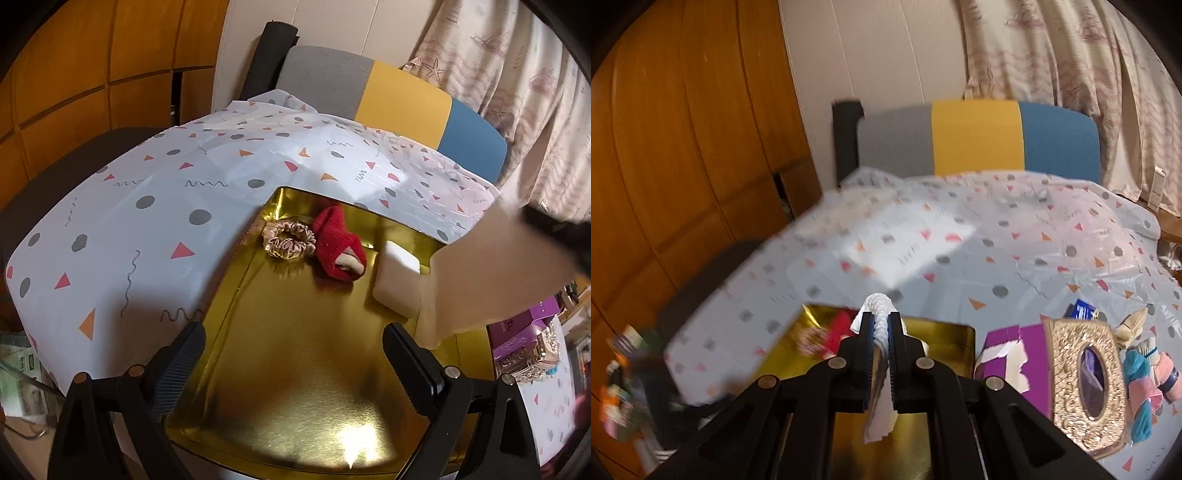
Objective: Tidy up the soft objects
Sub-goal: 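Lower the white towel into the gold tray and open the right tool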
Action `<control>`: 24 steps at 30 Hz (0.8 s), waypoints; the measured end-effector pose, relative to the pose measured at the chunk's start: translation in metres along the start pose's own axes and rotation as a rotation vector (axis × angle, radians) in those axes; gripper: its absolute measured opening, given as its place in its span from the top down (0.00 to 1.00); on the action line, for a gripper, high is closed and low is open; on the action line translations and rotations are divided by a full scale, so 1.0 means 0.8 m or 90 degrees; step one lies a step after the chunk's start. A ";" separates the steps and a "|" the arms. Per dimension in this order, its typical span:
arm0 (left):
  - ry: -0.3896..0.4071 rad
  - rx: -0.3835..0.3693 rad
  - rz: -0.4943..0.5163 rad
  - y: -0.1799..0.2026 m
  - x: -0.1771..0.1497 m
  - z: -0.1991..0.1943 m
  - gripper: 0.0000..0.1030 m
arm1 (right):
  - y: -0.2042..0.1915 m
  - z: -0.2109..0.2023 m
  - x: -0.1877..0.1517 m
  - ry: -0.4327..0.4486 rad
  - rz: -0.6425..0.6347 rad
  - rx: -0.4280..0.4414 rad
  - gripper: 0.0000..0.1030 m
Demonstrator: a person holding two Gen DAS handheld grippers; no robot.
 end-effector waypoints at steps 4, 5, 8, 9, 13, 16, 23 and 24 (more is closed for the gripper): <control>-0.004 -0.001 -0.004 -0.005 -0.001 0.000 0.05 | -0.001 0.056 -0.016 -0.048 -0.037 -0.046 0.96; -0.006 -0.003 -0.006 -0.005 -0.002 0.000 0.05 | -0.003 0.063 -0.019 -0.053 -0.051 -0.058 0.96; -0.007 -0.002 -0.007 -0.005 -0.002 0.000 0.05 | -0.016 0.093 -0.028 -0.071 -0.124 -0.113 0.96; -0.007 -0.004 -0.006 -0.005 -0.002 0.001 0.05 | -0.019 0.101 -0.030 -0.076 -0.143 -0.127 0.95; -0.010 -0.004 -0.005 -0.004 -0.003 0.001 0.05 | -0.018 0.138 -0.041 -0.140 -0.177 -0.201 0.83; -0.010 -0.007 -0.005 -0.003 -0.004 0.000 0.05 | -0.011 0.151 -0.049 -0.184 -0.153 -0.197 0.77; -0.010 -0.009 -0.003 0.003 -0.006 -0.003 0.05 | -0.012 0.096 -0.020 -0.097 -0.102 -0.148 0.64; -0.009 -0.011 -0.003 0.004 -0.006 -0.004 0.05 | -0.011 0.086 -0.012 -0.081 -0.091 -0.143 0.64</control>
Point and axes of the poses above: each gripper's, at about its wrist camera, not at the fingertips, and z roughly the way its jaws point, y to its right, x to its top, the point moved 1 cm from there along z, roughly the way its jaws point, and after that the axes turned 7 degrees about -x, right-handed, at the moved point
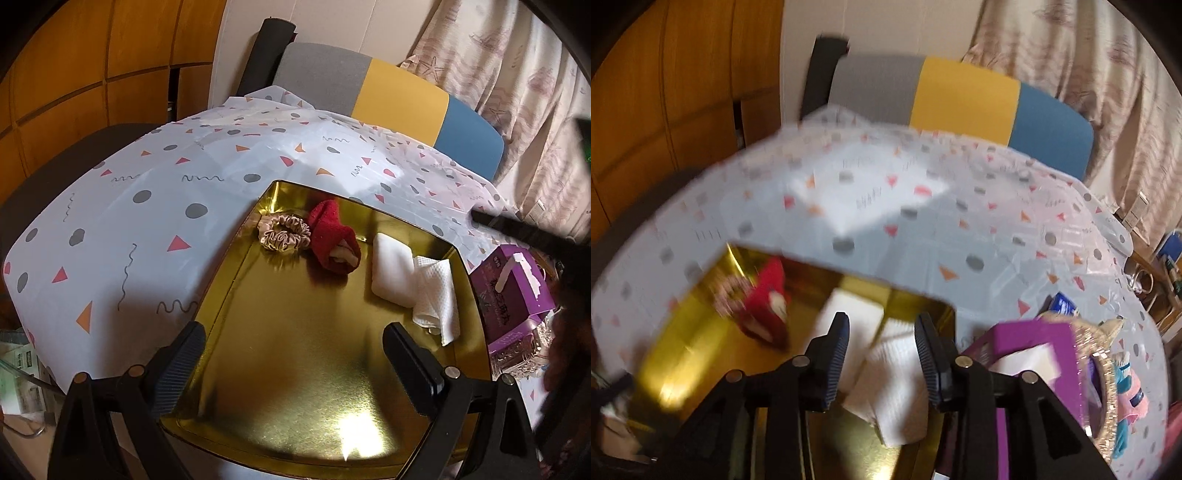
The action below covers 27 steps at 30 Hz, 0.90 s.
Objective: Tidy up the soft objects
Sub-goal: 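Lower the white towel into the gold tray and open the right tool, then move the right tool to the pink rolled towel and grasp it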
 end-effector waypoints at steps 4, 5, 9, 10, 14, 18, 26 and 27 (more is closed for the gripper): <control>-0.004 -0.004 0.010 0.008 -0.004 -0.003 0.05 | 0.034 -0.057 0.028 0.068 0.084 0.012 0.63; -0.006 -0.005 0.013 0.010 -0.005 -0.004 0.05 | 0.047 -0.073 0.032 0.087 0.110 0.020 0.63; -0.015 -0.018 0.015 0.016 -0.009 -0.007 0.05 | 0.092 -0.131 0.026 0.156 0.172 0.009 0.62; -0.016 -0.024 0.014 0.018 -0.010 -0.008 0.05 | 0.103 -0.143 0.019 0.169 0.178 0.004 0.62; -0.019 -0.052 0.022 0.031 -0.017 -0.012 0.05 | 0.146 -0.180 -0.023 0.202 0.206 -0.027 0.62; -0.027 -0.078 0.046 0.053 -0.029 -0.014 0.05 | 0.196 -0.190 -0.082 0.171 0.237 -0.076 0.62; -0.046 -0.132 0.119 0.117 -0.059 -0.022 0.02 | 0.289 -0.150 -0.221 0.019 0.344 -0.104 0.62; -0.049 -0.141 0.128 0.124 -0.062 -0.022 0.01 | 0.296 -0.144 -0.239 0.000 0.351 -0.109 0.62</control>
Point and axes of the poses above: each gripper's, at about its wrist camera, not at the fingertips, and z roughly the way its jaws point, y to its right, x to its top, the point moved 1 cm from there along z, roughly the way its jaws point, and after that the axes turned 7 degrees about -x, right-handed, at the moved point
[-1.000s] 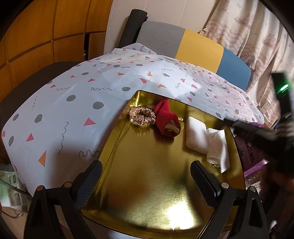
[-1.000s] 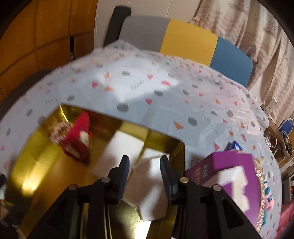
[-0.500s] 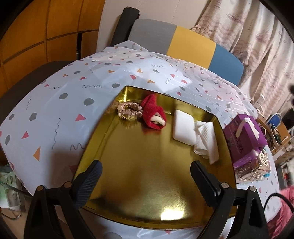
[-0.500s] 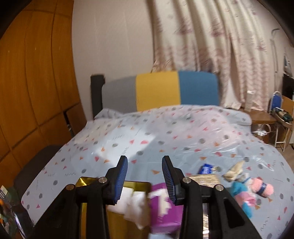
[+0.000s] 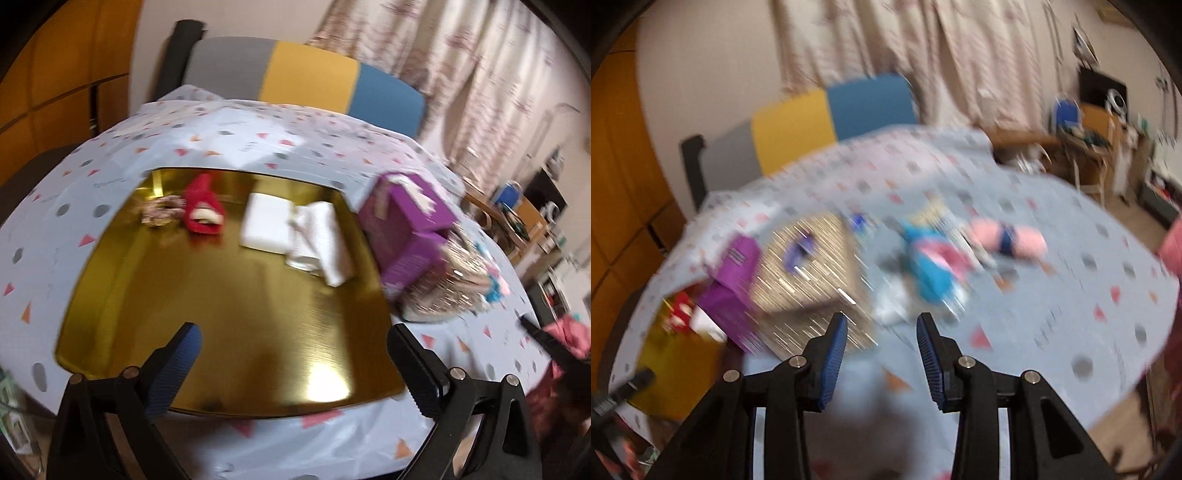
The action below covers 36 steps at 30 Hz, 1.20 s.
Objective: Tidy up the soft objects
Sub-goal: 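Move the right tool to the pink rolled towel and grasp it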
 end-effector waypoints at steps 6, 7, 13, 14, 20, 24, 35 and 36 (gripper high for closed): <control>-0.022 -0.046 0.061 0.055 -0.016 0.008 0.00 | 0.069 0.039 -0.060 -0.088 0.028 -0.011 0.62; -0.028 -0.055 0.071 0.064 -0.019 0.011 0.00 | 0.075 0.044 -0.065 -0.094 0.032 -0.010 0.62; -0.056 -0.089 0.123 0.115 -0.037 0.026 0.00 | 0.120 0.058 -0.054 -0.100 0.100 0.014 0.62; -0.061 -0.093 0.129 0.124 -0.039 0.029 0.00 | 0.121 0.057 -0.052 -0.097 0.101 0.012 0.62; -0.081 -0.120 0.159 0.162 -0.043 0.044 0.00 | 0.144 0.085 0.034 -0.053 0.011 -0.035 0.62; -0.089 -0.125 0.155 0.174 -0.040 0.054 0.00 | 0.158 0.119 0.091 -0.055 -0.062 -0.057 0.52; -0.109 -0.133 0.147 0.181 -0.036 0.070 0.00 | 0.149 0.230 0.158 -0.133 -0.329 -0.064 0.45; -0.111 -0.136 0.143 0.181 -0.035 0.071 0.00 | 0.144 0.238 0.154 -0.144 -0.361 -0.063 0.45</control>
Point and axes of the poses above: each gripper's, at about its wrist camera, not at the fingertips, and z roughly the way its jaws point, y to its right, x to its top, the point moved 1 cm from there along z, roughly the way its jaws point, and after that the axes turned 7 degrees about -x, right-handed, at the moved point
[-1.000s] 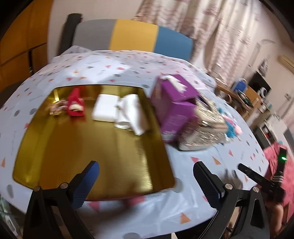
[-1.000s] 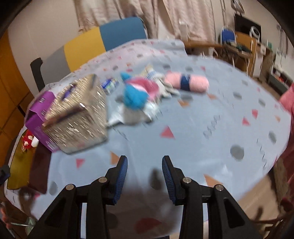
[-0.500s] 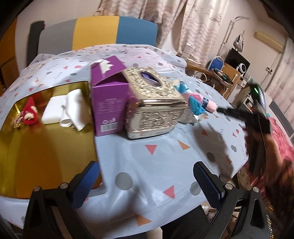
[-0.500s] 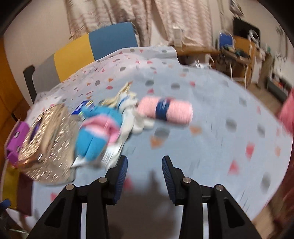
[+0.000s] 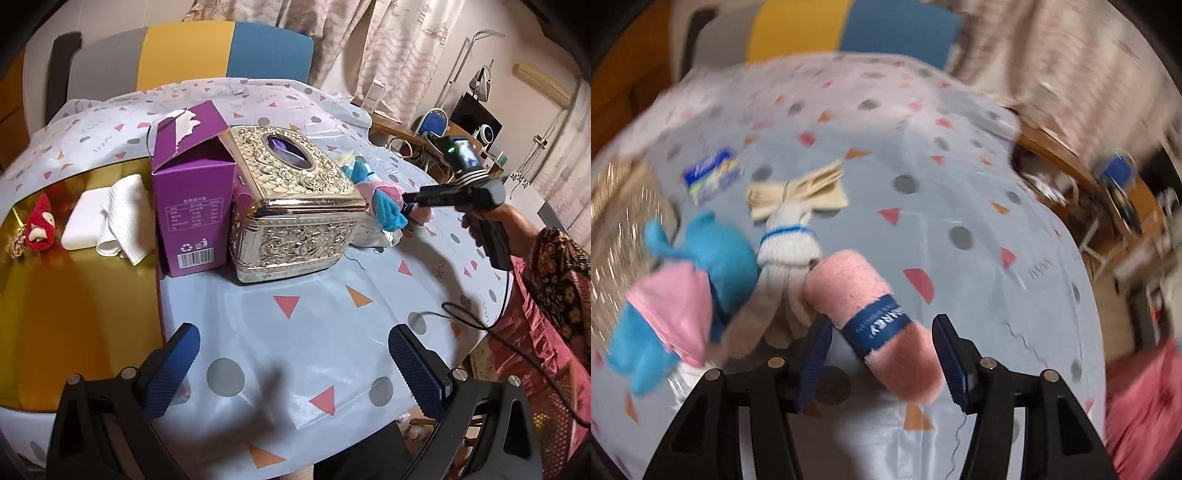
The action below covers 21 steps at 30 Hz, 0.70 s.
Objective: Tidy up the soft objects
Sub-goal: 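Move the right tool to the pink rolled towel and grasp it, then grasp the blue-pink plush doll with the left tool while the right holds the pink towel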
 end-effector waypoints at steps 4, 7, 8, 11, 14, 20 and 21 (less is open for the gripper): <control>-0.002 -0.006 -0.006 0.001 0.007 0.005 0.00 | -0.008 0.033 -0.003 -0.051 -0.028 -0.009 0.45; -0.001 -0.006 0.002 0.006 0.011 0.007 0.00 | 0.001 0.046 -0.005 -0.047 0.018 -0.017 0.45; -0.002 -0.009 0.005 0.008 0.013 0.008 0.00 | 0.006 0.047 -0.006 -0.046 0.042 -0.011 0.45; -0.003 -0.010 0.012 0.016 0.017 0.012 0.00 | 0.019 0.044 -0.012 -0.033 0.122 0.004 0.53; -0.002 -0.020 0.016 0.027 0.022 0.015 0.00 | 0.032 0.033 -0.023 -0.024 0.190 0.019 0.57; 0.004 -0.019 0.045 0.060 0.040 0.018 0.00 | 0.051 0.002 -0.071 0.015 0.342 0.100 0.58; 0.006 -0.018 0.048 0.065 0.044 0.018 0.00 | 0.054 -0.003 -0.082 0.022 0.375 0.123 0.58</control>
Point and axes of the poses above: each gripper's, at about its wrist camera, not at the fingertips, and z roughly the way its jaws point, y to its right, x to its top, the point moved 1 cm from there along z, roughly the way its jaws point, and after that the axes turned 7 degrees about -x, right-handed, at the moved point
